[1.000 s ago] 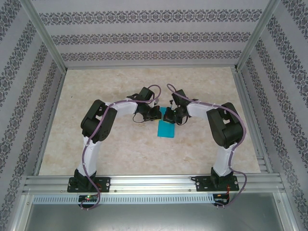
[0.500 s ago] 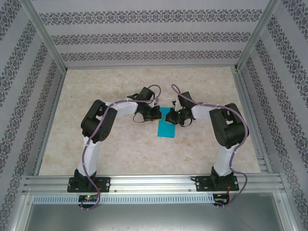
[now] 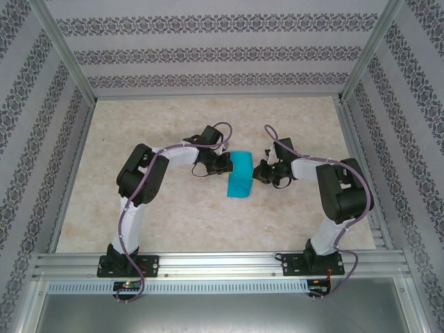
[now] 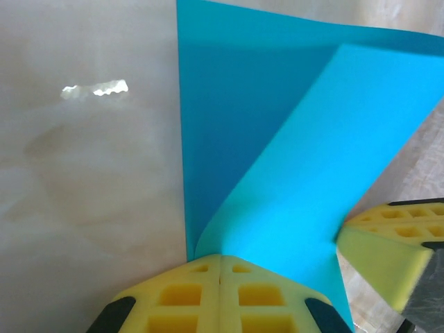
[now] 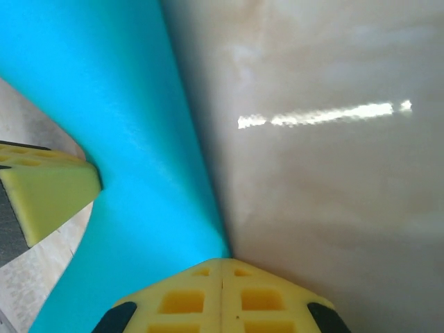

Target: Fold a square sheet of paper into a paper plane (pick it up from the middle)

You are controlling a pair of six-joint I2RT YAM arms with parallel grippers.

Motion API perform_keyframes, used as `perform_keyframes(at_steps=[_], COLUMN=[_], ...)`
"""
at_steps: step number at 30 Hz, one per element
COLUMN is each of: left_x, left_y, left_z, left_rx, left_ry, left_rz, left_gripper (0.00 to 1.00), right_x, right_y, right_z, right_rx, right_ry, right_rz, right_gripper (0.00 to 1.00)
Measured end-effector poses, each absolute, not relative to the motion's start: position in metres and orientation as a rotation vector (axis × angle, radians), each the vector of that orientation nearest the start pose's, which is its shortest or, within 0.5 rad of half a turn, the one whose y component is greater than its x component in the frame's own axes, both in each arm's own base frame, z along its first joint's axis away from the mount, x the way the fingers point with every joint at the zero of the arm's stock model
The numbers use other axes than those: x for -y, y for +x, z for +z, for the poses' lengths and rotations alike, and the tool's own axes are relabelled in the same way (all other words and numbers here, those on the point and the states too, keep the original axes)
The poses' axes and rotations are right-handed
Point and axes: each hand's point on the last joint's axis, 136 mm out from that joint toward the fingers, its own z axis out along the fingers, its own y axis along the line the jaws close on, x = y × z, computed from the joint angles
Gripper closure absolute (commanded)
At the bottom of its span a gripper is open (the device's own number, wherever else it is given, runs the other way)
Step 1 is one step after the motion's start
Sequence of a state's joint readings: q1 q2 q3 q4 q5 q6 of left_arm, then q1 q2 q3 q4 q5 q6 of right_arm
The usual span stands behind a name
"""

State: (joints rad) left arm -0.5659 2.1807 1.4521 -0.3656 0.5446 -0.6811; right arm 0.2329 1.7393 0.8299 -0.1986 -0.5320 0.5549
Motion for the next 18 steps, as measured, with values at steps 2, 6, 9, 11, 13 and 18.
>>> perform_keyframes(at_steps=[2, 6, 9, 11, 13, 18], left_x=[0.341, 0.341, 0.341, 0.341, 0.341, 0.341], left_y=[0.370, 0.370, 0.370, 0.370, 0.370, 0.370], left_z=[0.015, 0.015, 0.015, 0.015, 0.015, 0.015], left_rx=[-2.888, -2.887, -2.886, -2.885, -2.884, -2.884], left_ry=[0.030, 0.034, 0.040, 0.043, 0.046, 0.051], left_rz=[-1.062, -1.062, -1.061, -1.061, -1.060, -1.060], left_gripper=[1.00, 1.00, 1.00, 1.00, 1.00, 1.00], right_x=[-0.167, -0.176, -0.193, -0.206, -0.216, -0.223], right_y=[0.333, 0.340, 0.350, 0.357, 0.363, 0.366], right_z=[0.028, 0.047, 0.051, 0.049, 0.044, 0.021], right_rx=[-2.737, -2.687, -2.682, -2.681, -2.687, -2.727], right_ry=[0.265, 0.232, 0.187, 0.153, 0.140, 0.150], right_rz=[0.942, 0.963, 0.982, 0.994, 1.007, 1.012], right_gripper=[1.00, 1.00, 1.00, 1.00, 1.00, 1.00])
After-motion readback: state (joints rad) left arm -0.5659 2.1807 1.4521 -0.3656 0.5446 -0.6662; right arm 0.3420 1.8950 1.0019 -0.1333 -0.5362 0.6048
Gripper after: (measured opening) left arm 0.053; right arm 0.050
